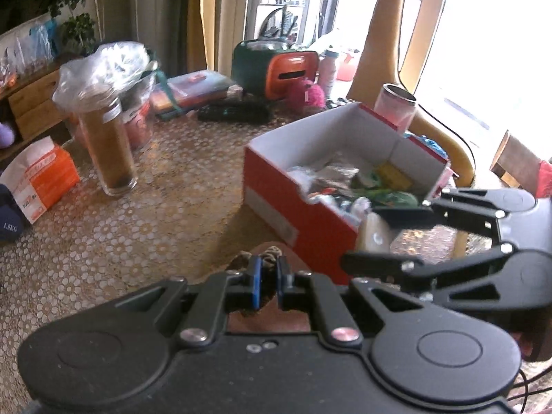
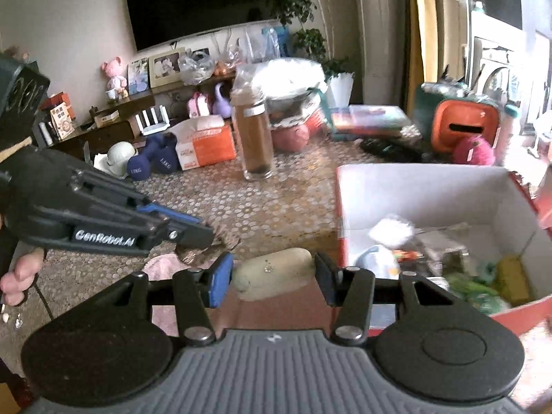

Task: Organize objects
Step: 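Carry the bracelet and beige stone over the shoebox with both grippers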

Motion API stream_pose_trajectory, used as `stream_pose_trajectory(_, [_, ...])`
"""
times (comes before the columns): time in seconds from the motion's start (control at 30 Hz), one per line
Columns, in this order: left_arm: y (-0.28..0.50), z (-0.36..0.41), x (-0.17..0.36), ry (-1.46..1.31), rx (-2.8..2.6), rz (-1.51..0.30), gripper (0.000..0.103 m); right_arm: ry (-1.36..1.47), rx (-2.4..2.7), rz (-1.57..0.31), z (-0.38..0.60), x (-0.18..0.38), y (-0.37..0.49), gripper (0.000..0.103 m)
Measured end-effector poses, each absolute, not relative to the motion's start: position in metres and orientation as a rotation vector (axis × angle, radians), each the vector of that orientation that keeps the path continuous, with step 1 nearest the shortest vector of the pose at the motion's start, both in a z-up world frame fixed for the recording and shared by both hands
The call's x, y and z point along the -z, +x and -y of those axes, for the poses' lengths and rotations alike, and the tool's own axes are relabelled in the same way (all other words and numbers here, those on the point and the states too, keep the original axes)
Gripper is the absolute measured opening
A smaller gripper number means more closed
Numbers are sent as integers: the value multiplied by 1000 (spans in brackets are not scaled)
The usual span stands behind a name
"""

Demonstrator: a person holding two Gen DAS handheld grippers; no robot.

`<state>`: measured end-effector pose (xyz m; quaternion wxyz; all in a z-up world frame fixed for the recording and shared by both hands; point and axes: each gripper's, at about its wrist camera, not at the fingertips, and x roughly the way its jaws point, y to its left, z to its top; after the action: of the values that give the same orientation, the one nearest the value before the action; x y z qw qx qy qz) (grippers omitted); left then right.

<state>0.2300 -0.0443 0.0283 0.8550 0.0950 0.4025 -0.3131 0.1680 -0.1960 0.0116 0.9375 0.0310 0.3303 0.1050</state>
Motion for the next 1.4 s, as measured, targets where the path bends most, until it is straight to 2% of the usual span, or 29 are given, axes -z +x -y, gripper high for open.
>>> stream_pose_trajectory(0.33, [196,107,-48,253,700,-790,7,56,-136,-622,262,-42,138,51])
stream_pose_trajectory(0.63, [201,159,-47,245,749,-813,7,68,-46,-632,330,-47,137,51])
stream_pose_trajectory(1.03, [237,203,-31,257,707,-868,8,40,43,-704,396,-24,178,51])
stream_pose_trajectory(1.4, [273,240,-3,325,662,-904,8,-63,-9,-845,389,17,224,51])
